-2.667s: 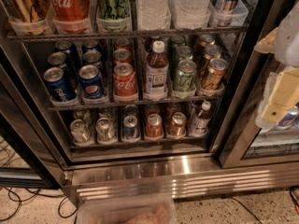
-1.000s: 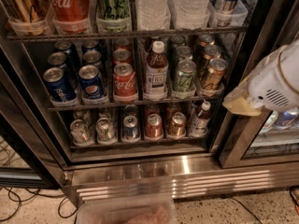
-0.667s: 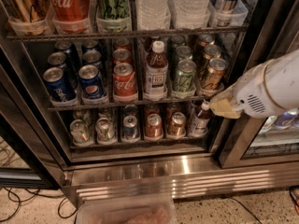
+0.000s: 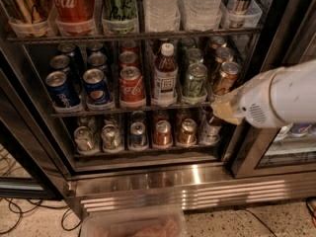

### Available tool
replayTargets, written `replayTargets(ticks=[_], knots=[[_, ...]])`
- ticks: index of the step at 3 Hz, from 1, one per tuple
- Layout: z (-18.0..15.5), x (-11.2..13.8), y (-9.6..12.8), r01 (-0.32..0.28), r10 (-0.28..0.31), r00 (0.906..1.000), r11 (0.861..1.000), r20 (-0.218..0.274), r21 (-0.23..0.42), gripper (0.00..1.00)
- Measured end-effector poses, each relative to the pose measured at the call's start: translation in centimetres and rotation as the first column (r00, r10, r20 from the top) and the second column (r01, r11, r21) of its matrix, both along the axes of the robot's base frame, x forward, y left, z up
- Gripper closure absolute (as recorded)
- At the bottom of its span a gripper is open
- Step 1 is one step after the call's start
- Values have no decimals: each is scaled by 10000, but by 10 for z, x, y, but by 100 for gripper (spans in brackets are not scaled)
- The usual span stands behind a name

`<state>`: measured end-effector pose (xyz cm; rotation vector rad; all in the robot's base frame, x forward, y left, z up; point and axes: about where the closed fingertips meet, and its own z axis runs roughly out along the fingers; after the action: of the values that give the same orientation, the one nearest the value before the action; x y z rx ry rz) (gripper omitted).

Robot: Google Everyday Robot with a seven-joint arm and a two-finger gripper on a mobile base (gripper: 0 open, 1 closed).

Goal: Pick pepsi can from middle shelf of fridge

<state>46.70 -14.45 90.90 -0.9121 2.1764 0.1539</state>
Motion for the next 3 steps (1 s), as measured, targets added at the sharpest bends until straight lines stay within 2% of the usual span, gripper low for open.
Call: replayTargets(ticks=[1, 2, 3], knots=[[-34, -8, 45, 195, -206, 9997, 9947, 107, 1007, 100], [-66, -10, 94, 469, -488, 9988, 9728, 28, 2269, 100], [-51, 2, 104, 638, -817, 9950, 9624, 575, 2640, 100]])
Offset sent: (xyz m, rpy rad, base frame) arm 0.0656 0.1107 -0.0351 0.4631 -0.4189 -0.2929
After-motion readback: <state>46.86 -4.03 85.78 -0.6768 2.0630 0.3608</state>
